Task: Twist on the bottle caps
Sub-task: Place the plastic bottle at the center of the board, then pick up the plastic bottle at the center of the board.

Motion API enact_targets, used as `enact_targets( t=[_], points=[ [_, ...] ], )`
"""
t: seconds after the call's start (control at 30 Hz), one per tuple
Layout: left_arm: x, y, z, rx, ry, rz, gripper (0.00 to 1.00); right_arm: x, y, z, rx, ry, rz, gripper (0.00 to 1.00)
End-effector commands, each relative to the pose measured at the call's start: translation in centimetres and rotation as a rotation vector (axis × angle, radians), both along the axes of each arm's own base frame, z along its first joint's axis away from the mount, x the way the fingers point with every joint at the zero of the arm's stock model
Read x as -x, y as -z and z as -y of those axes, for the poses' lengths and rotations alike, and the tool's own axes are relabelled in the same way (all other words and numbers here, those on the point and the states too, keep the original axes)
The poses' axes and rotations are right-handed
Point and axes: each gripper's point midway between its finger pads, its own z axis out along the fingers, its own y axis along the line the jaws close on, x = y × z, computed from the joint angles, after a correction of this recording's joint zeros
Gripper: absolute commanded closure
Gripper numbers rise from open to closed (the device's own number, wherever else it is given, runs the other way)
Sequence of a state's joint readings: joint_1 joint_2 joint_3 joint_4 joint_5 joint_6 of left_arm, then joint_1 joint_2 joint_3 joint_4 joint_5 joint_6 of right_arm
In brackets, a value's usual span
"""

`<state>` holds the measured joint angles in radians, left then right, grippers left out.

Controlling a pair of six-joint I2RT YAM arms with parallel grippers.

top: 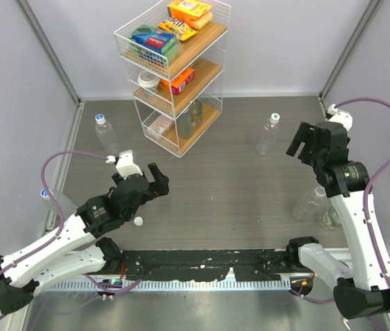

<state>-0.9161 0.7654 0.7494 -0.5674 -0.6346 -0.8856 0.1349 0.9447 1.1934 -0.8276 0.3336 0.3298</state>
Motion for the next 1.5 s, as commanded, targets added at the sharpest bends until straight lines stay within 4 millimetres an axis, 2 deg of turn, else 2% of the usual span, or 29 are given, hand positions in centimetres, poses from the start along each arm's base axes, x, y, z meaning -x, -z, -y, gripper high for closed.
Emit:
enact_targets(
  t=[0.0, 0.07, 0.1, 0.23, 0.37, 0.47, 0.63, 0.93, 1.23, 1.3, 1.4, 1.47],
  points=[
    [0.0, -0.3, 1.3, 0.059, 0.048, 0.021, 0.00, 2.0, 0.9, 1.4, -0.022, 0.131, -0.056, 0.11],
    [0.0, -0.1, 1.4, 0.060, 0.054, 0.027, 0.00, 3.4, 2.4, 2.4, -0.004, 0.191, -0.097, 0.12],
    [0.0, -0.1, 1.4, 0.060, 0.058, 0.030, 0.00, 4.2, 2.8, 3.5, 0.024, 0.251, -0.106, 0.11],
    [-0.1, -0.1, 1.8, 0.045, 0.083, 0.034, 0.00, 5.9, 2.9, 5.4, 0.081, 0.363, -0.115, 0.11],
    [-0.2, 0.0, 2.5, 0.047, 0.108, 0.028, 0.00, 6.7, 3.0, 6.0, 0.079, 0.416, -0.117, 0.11],
    [-0.3, 0.1, 3.0, 0.047, 0.119, 0.024, 0.00, 6.9, 4.6, 4.9, 0.023, 0.388, -0.158, 0.11],
    [-0.1, 0.0, 3.7, 0.045, 0.155, 0.013, 0.00, 7.6, 6.3, 5.0, 0.005, 0.426, -0.165, 0.11],
    [0.2, 0.6, 3.2, 0.032, 0.148, -0.001, 0.00, 8.0, 6.1, 5.5, 0.013, 0.449, -0.144, 0.11],
    [-0.1, 0.9, 3.4, 0.009, 0.158, 0.003, 0.00, 9.4, 8.1, 5.8, 0.011, 0.500, -0.184, 0.11],
    [-0.1, 1.0, 3.5, 0.002, 0.164, 0.000, 0.00, 9.4, 8.1, 5.9, 0.006, 0.506, -0.183, 0.15],
    [-0.1, 1.3, 3.5, -0.014, 0.167, -0.012, 0.00, 9.4, 8.2, 5.9, 0.009, 0.509, -0.178, 0.26],
    [-0.1, 1.4, 3.5, -0.017, 0.168, -0.016, 0.00, 9.2, 8.3, 5.9, 0.009, 0.512, -0.179, 0.29]
  ],
)
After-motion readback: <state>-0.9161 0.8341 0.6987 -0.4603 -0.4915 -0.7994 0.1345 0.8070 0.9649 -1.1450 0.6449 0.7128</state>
